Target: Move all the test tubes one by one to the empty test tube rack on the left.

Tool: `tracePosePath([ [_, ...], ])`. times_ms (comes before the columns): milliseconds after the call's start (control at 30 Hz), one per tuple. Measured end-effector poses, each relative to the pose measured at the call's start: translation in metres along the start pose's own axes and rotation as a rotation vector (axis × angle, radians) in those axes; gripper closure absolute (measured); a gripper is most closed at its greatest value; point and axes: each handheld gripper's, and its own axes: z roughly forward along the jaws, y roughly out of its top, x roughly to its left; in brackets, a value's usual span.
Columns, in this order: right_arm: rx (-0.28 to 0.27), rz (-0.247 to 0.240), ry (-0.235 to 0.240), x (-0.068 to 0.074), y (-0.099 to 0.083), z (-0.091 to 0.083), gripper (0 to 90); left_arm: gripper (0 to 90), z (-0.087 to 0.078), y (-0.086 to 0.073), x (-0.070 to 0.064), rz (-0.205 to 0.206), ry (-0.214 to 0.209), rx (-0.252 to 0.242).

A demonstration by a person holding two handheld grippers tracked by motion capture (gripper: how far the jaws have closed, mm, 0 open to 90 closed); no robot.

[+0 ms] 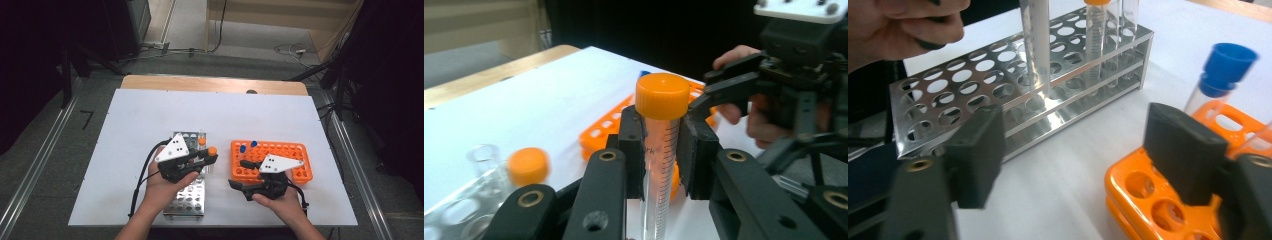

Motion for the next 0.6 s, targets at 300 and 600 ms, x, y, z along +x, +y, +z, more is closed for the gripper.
tracePosePath([
  [300,0.002,0.017,-0.027,-0.007,-0.012,-0.022,4.6,75.5,-0.018,0.001,0.019,-0.025,0.095,-0.033],
  [600,0.001,0.037,-0.046,-0.008,-0.019,-0.036,0.0,75.6,-0.019,0.000,0.025,-0.047,0.167,-0.057],
])
